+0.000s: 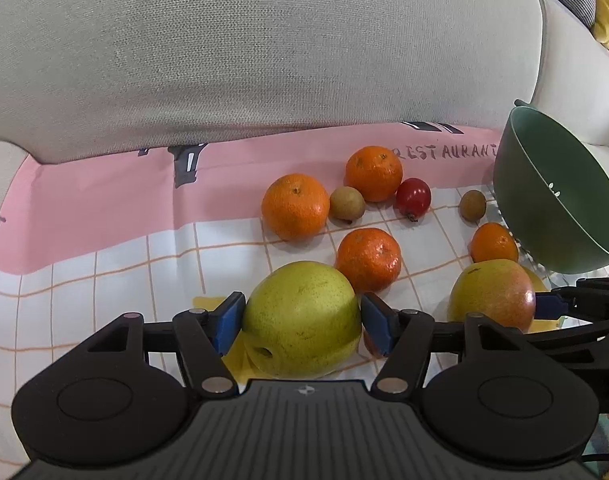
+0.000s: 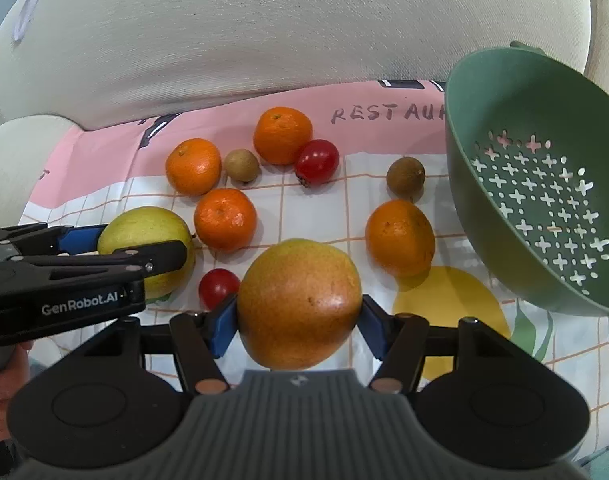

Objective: Organize fruits
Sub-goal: 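Lift the mango and pear and carry both over the green colander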

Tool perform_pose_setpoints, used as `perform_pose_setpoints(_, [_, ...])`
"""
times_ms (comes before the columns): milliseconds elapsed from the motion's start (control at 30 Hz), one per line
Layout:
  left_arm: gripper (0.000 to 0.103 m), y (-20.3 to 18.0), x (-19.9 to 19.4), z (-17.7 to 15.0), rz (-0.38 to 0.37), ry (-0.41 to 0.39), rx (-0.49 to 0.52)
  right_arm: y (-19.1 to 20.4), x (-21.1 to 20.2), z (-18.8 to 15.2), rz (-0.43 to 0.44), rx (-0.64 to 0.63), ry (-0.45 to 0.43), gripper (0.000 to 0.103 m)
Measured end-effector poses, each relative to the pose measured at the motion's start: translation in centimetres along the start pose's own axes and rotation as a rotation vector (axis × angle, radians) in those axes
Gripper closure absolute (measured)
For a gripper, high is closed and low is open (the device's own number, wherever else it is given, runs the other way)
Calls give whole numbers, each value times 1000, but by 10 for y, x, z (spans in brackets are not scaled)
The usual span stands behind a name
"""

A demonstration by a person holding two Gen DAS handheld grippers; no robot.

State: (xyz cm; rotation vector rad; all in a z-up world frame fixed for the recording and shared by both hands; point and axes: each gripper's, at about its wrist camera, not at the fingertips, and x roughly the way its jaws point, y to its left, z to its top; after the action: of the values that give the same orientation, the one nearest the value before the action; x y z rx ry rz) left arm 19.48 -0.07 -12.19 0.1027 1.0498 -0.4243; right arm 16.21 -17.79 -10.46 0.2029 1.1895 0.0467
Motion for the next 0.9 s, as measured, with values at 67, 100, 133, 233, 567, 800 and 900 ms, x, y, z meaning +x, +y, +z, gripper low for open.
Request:
perform_pose_setpoints(67, [30, -1, -4, -2, -1, -2, -11, -1, -4, -2, 2, -4, -3, 42])
perform_pose_setpoints(100, [30, -1, -6, -3, -2, -6, -18, -1, -6, -3, 4, -7, -3, 42])
perform_pose_setpoints(133, [30, -2, -9, -4, -3, -9, -26, -1, -8, -4, 5, -11, -4, 42])
perform_pose_setpoints(233, [30, -5, -19, -6, -2, -17, -40, 0, -15, -8, 11, -27, -10, 43])
perform_pose_setpoints(567, [30, -24, -66, -6, 23, -75, -45, -8, -56, -16, 55, -95, -105, 42])
perform_pose_setpoints(800, [30, -49, -96, 1, 25, -104, -31, -23, -94, -12, 51, -160, -208, 42])
perform_pose_setpoints(900, [30, -61, -105, 5, 17, -118, -20, -33, -106, -9, 40, -193, -229, 42])
